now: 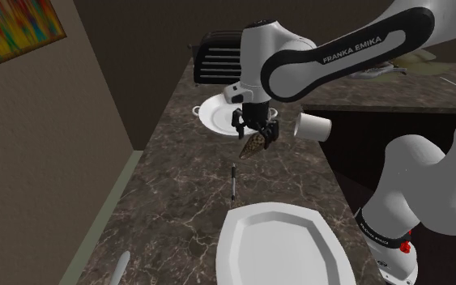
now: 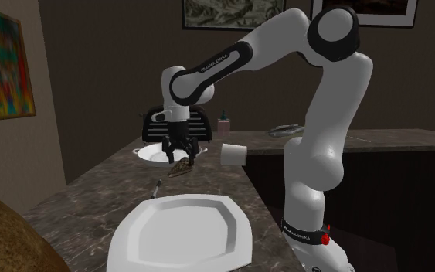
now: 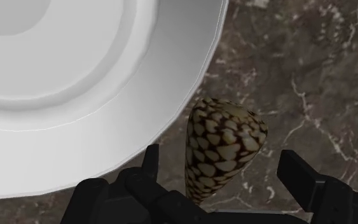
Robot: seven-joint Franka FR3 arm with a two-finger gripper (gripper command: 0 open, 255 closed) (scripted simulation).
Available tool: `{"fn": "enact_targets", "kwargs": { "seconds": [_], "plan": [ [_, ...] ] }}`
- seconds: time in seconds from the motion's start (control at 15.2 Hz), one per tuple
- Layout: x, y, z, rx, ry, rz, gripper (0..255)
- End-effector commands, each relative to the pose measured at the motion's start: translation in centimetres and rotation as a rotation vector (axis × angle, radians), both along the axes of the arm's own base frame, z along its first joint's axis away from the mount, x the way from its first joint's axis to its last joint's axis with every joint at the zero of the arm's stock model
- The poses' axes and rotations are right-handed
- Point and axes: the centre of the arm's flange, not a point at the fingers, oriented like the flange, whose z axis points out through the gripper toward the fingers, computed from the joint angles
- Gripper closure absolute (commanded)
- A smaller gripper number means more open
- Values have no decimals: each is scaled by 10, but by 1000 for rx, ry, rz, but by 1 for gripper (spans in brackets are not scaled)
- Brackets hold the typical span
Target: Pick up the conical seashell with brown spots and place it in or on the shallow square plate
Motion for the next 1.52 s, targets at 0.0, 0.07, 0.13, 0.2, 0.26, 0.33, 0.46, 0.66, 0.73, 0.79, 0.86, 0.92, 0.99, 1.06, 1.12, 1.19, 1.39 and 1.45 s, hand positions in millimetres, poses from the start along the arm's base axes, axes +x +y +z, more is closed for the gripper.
{"fn": "enact_targets", "kwargs": {
  "seconds": [0.0,0.07,0.13,0.2,0.26,0.33,0.46,0.66,0.73,0.79,0.86,0.92,0.99,1.06,1.12,1.19,1.39,1.45],
  "plan": [
    [1,-3,-10,-9,17,-5,0],
    [1,-3,-10,-9,17,-5,0],
    [1,-3,-10,-9,18,-5,0],
    [1,-3,-10,-9,18,-5,0],
    [1,-1,-10,-9,18,-5,255],
    [1,-1,-9,-9,18,-5,255],
    [0,-1,-9,-9,18,-5,255],
    [0,0,-10,-9,18,-5,255],
    [0,0,-10,-9,18,-5,255],
    [0,0,-10,-9,18,-5,255],
    [1,-3,-10,-9,17,-5,255],
    [1,-3,-4,-9,17,-5,255],
    [1,-3,1,-9,17,-5,255],
    [1,-3,6,-9,17,-5,255],
    [1,-3,11,-9,17,-5,255],
    [1,-3,17,-9,17,-5,255],
    [1,-3,33,-9,17,-5,255],
    [1,-3,38,-9,17,-5,255]
  ]
}}
